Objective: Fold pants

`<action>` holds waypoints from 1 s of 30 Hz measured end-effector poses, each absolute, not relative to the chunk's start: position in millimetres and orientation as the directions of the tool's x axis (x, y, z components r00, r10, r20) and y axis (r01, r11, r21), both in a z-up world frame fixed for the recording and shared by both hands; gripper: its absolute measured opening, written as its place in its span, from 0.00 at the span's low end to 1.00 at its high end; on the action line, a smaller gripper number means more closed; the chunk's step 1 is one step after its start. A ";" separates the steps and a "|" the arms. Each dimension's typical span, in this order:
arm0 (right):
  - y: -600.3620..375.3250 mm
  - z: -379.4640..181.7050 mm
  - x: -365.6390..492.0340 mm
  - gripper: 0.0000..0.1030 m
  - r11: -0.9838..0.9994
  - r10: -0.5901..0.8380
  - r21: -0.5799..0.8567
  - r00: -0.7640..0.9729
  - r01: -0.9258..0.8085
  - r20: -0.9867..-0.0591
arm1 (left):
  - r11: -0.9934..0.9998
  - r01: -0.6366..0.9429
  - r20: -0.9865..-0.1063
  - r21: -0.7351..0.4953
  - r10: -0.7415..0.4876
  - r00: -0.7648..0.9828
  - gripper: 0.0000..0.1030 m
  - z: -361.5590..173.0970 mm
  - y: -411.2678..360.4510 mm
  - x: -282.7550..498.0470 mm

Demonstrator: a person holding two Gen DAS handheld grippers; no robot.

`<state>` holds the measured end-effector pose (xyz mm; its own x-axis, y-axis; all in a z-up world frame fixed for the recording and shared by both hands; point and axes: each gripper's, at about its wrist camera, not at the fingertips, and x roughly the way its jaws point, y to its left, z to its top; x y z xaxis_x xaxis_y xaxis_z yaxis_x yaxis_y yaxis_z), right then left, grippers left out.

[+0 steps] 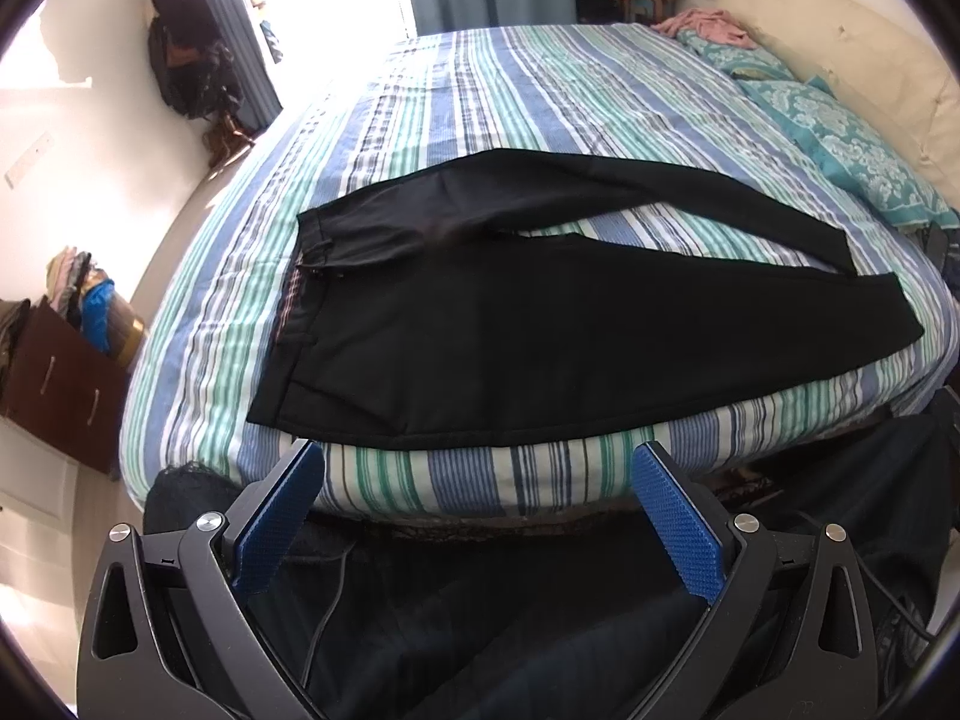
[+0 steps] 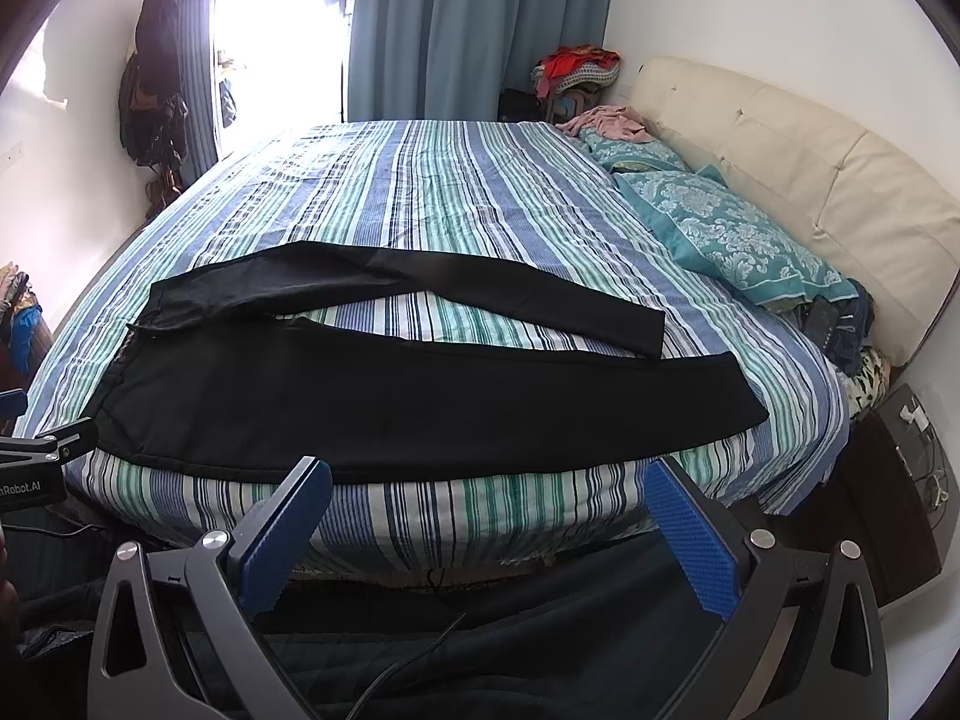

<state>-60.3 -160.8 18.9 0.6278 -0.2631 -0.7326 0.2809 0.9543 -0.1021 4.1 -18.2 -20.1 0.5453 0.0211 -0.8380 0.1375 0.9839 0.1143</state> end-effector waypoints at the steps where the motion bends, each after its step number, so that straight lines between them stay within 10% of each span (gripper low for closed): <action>1: -160.3 18.7 -60.1 1.00 0.955 -0.263 -0.104 0.628 0.280 -0.732 | 0.984 0.137 -0.838 0.115 0.022 0.546 0.99 -20.2 -18.0 4.1; 30: -157.4 28.9 -58.2 1.00 0.967 -0.229 -0.067 0.731 0.244 -0.643 | 0.985 0.152 -0.760 0.086 -0.034 0.649 0.99 4.8 -20.7 26.5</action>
